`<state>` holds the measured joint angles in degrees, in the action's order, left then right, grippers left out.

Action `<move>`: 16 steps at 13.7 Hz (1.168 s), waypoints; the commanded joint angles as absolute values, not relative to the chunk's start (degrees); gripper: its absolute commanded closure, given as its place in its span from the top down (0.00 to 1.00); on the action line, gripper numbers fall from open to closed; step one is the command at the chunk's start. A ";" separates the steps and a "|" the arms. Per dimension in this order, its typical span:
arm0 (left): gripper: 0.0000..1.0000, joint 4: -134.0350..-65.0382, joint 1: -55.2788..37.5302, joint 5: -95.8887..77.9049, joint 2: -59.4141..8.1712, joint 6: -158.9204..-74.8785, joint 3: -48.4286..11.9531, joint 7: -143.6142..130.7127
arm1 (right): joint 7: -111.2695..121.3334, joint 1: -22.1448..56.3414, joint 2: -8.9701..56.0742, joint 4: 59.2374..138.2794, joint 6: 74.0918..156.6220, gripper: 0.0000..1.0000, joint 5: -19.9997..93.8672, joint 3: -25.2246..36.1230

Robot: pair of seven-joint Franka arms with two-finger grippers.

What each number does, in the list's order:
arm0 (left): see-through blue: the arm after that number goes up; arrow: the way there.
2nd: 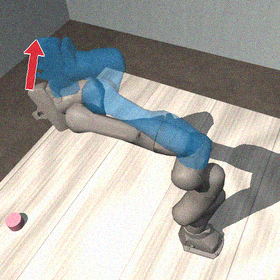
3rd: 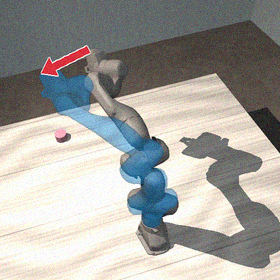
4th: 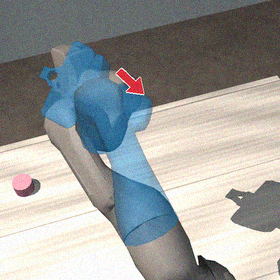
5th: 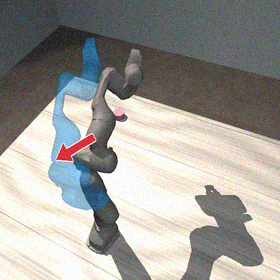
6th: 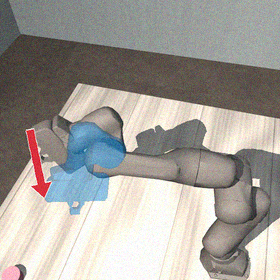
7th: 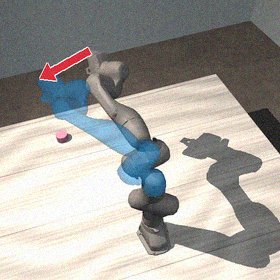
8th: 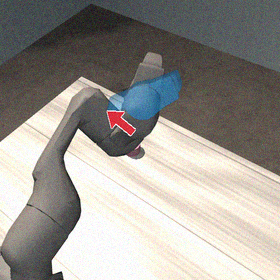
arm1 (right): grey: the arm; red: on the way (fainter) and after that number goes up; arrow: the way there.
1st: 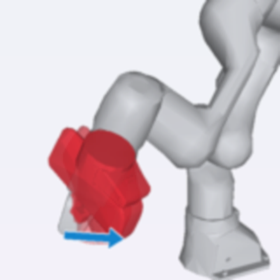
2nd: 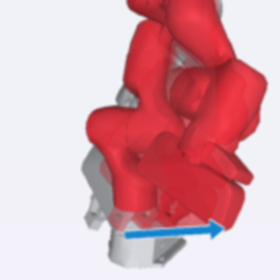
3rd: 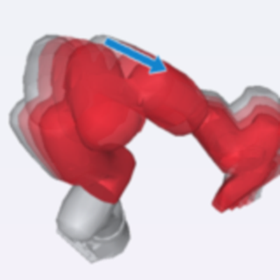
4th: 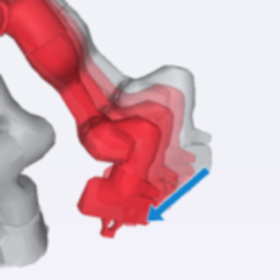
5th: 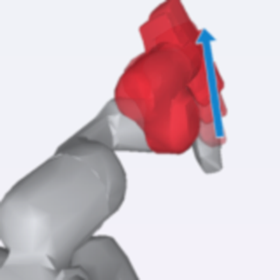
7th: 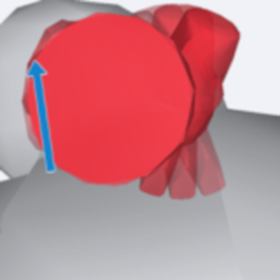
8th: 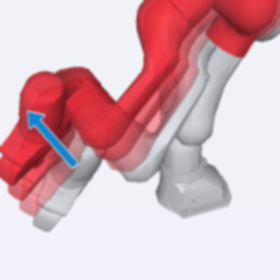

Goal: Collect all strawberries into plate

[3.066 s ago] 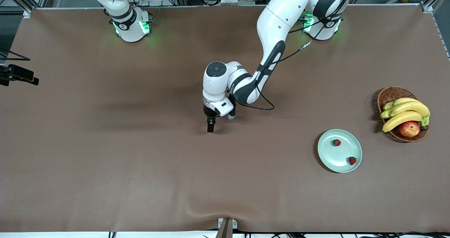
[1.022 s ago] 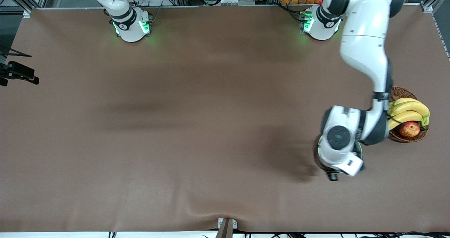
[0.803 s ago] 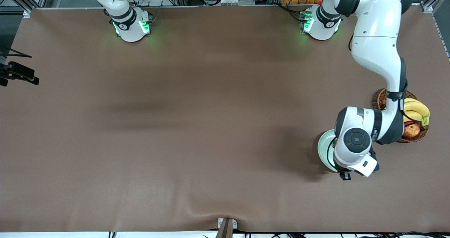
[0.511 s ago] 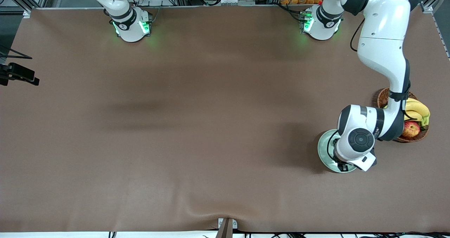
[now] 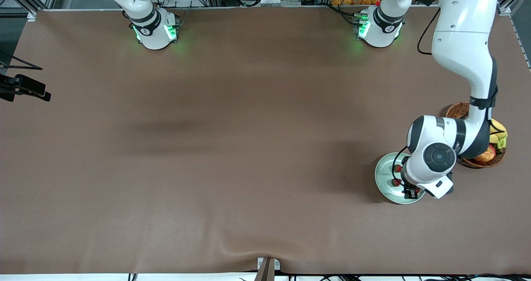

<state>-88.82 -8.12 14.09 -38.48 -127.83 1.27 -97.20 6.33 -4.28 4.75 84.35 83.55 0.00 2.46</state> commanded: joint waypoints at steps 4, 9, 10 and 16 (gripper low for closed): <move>1.00 -91.93 -5.72 13.20 -28.40 -123.23 0.44 -78.00 | 5.19 -3.78 4.31 84.29 81.74 1.00 0.88 2.46; 1.00 -92.02 -4.31 10.11 -20.93 -114.54 0.35 -59.27 | 5.71 -3.16 4.57 84.29 81.91 1.00 0.70 2.46; 1.00 -92.02 -4.31 8.72 -19.09 -112.09 0.35 -55.67 | 5.54 -3.25 4.57 84.29 82.00 1.00 0.70 2.46; 1.00 -92.20 -5.01 5.89 -9.42 -98.63 -2.72 -41.59 | 5.36 -3.08 4.66 84.02 82.61 1.00 0.53 2.55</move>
<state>-89.72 -5.00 6.87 -13.58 -101.23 -1.38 -44.62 6.24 -3.23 4.80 84.40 82.51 0.05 2.46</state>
